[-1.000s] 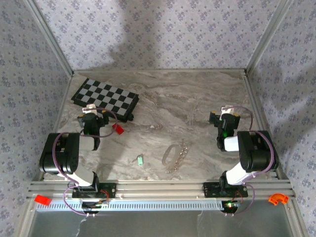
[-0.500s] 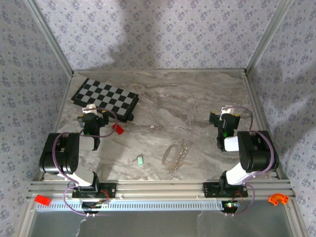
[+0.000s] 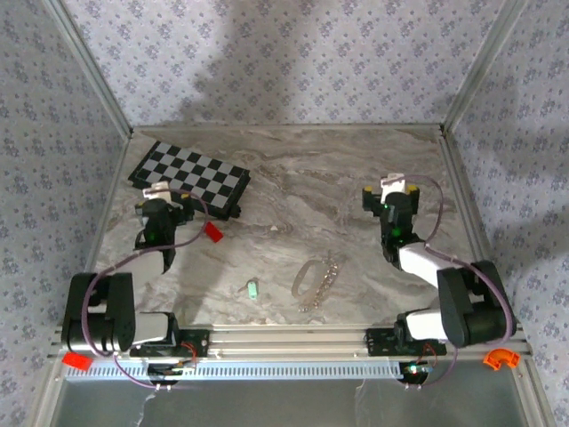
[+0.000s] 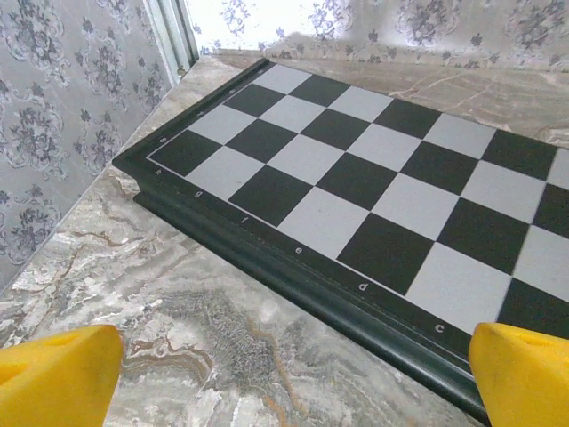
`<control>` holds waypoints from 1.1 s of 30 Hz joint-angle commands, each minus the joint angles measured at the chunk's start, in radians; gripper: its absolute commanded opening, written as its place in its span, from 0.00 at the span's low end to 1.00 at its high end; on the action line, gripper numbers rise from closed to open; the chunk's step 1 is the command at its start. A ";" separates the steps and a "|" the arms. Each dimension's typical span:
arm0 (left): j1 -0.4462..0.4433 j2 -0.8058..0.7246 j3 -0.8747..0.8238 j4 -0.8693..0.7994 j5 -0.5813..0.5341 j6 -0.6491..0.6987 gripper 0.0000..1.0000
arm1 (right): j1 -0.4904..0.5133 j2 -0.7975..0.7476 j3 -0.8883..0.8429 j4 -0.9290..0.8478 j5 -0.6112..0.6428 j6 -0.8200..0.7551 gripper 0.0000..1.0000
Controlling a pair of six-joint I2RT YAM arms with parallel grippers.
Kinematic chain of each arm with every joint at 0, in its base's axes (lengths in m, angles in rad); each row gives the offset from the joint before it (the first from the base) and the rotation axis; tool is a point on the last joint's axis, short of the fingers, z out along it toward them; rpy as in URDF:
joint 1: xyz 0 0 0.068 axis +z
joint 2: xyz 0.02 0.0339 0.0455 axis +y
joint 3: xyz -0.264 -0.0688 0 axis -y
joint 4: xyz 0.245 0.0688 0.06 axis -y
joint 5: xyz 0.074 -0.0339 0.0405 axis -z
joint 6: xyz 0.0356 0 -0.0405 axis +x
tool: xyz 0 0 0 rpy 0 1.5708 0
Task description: Put the keys on the keyring
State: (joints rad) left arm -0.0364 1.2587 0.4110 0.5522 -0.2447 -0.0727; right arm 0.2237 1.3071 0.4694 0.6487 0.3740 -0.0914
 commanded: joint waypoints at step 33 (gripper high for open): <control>-0.525 -0.603 0.166 -0.888 0.401 -0.456 0.95 | 0.639 -0.010 0.529 -1.471 -0.478 0.454 0.97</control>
State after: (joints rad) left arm -0.5179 0.6567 0.5674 -0.2985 0.0910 -0.4992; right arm 0.8787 1.3273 1.0298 -0.7696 -0.0006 0.2756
